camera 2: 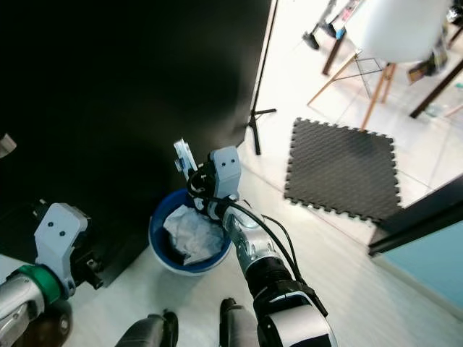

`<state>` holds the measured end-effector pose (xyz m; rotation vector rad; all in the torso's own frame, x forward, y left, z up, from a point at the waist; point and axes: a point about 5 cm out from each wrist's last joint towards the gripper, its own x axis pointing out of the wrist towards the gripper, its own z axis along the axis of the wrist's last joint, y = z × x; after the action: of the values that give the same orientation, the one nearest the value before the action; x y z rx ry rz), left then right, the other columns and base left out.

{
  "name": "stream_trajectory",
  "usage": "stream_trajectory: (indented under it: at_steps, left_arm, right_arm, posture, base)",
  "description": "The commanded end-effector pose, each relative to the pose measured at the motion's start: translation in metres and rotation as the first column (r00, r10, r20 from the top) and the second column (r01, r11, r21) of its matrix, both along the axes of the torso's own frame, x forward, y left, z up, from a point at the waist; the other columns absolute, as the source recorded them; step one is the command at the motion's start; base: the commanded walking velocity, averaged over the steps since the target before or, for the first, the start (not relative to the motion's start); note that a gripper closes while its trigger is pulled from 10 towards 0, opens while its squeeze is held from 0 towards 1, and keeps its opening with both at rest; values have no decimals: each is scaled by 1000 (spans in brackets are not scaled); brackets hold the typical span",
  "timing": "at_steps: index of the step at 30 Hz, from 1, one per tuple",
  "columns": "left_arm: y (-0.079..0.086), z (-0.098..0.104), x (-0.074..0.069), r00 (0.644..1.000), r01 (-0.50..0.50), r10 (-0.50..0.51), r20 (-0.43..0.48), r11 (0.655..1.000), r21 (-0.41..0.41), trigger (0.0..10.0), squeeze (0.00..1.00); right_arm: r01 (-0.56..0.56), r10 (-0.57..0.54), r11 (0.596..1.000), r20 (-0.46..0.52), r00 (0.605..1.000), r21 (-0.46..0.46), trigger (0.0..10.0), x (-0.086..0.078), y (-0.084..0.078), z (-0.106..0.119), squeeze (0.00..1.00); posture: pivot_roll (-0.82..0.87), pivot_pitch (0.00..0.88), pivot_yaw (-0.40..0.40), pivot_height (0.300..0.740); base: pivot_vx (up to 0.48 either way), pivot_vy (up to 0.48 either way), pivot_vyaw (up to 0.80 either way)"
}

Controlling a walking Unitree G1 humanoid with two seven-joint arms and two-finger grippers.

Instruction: Clean up the room

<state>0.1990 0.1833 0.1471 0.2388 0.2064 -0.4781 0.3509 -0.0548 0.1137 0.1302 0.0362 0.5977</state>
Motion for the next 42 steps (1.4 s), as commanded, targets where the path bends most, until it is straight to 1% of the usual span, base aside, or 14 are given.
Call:
stream_trajectory:
  at_steps: [1,2,3,4,10,14,15,16,17,21,23,28,37,42]
  left_arm:
    - [-3,4,-14,999,38,-39,-32,999,-19,10000,0]
    - [-6,6,-22,996,65,-67,-56,997,-35,10000,0]
    - [-7,7,-27,994,84,-87,-73,995,-45,10000,0]
    - [-9,8,-34,989,107,-113,-99,992,-62,10000,0]
    - [-10,8,-59,953,186,-215,-211,971,-148,10000,0]
    - [-10,12,-58,953,190,-222,-204,967,-168,10000,0]
    - [-11,13,-55,956,188,-220,-194,967,-172,10000,0]
    - [-11,14,-53,957,186,-218,-190,967,-174,10000,0]
    - [-12,14,-49,961,181,-212,-177,968,-174,10000,0]
    - [-12,14,-36,978,137,-160,-134,976,-169,10000,0]
    - [-4,10,-5,996,-80,75,-44,987,-136,10000,0]
    - [-3,-8,26,959,-281,282,2,957,-79,10000,0]
    - [-11,-34,65,935,-353,355,18,933,-73,10000,0]
    - [-22,-32,83,947,-312,318,49,944,-102,10000,0]
  right_arm:
    - [-1,0,1000,-28,1000,-5,10000,-3,7,-9,0]
    - [-3,2,1000,-45,999,-8,10000,-4,12,-12,227]
    - [-4,4,1000,-56,998,-10,10000,-4,14,-14,227]
    - [-3,2,1000,-66,998,-13,10000,-5,17,-16,1000]
    - [26,-26,1000,-77,997,2,10000,-5,24,-17,1000]
    - [47,-46,998,-21,999,51,10000,0,27,-4,1000]
    - [58,-58,997,8,998,53,10000,3,27,3,373]
    - [66,-67,997,28,997,52,10000,5,27,7,373]
    - [72,-75,996,53,996,58,10000,7,25,12,0]
    - [78,-87,993,99,991,87,10000,9,19,20,0]
    - [78,-91,992,136,987,98,10000,4,9,15,0]
    - [94,-106,993,174,979,74,10000,-11,-12,1,0]
    - [169,-158,984,163,974,-51,10000,-35,-69,-9,0]
    - [224,-214,974,180,960,-36,10000,-30,-77,-2,0]
  posture:
    - [196,301,51,740]
    - [218,316,53,740]
    - [218,316,53,740]
    - [228,324,56,740]
    - [238,327,63,740]
    - [237,308,66,740]
    - [227,299,65,740]
    - [227,299,65,740]
    - [214,287,63,740]
    - [200,275,59,740]
    - [165,245,51,740]
    - [101,204,31,740]
    - [-30,143,-5,740]
    - [-57,121,14,740]
  base:
    - [0,0,0]
    - [0,0,0]
    - [0,0,0]
    - [0,0,0]
    - [0,0,0]
    - [0,0,0]
    - [0,0,0]
    - [0,0,0]
    - [0,0,0]
    - [0,0,0]
    - [0,0,0]
    - [0,0,0]
    - [0,0,0]
    - [0,0,0]
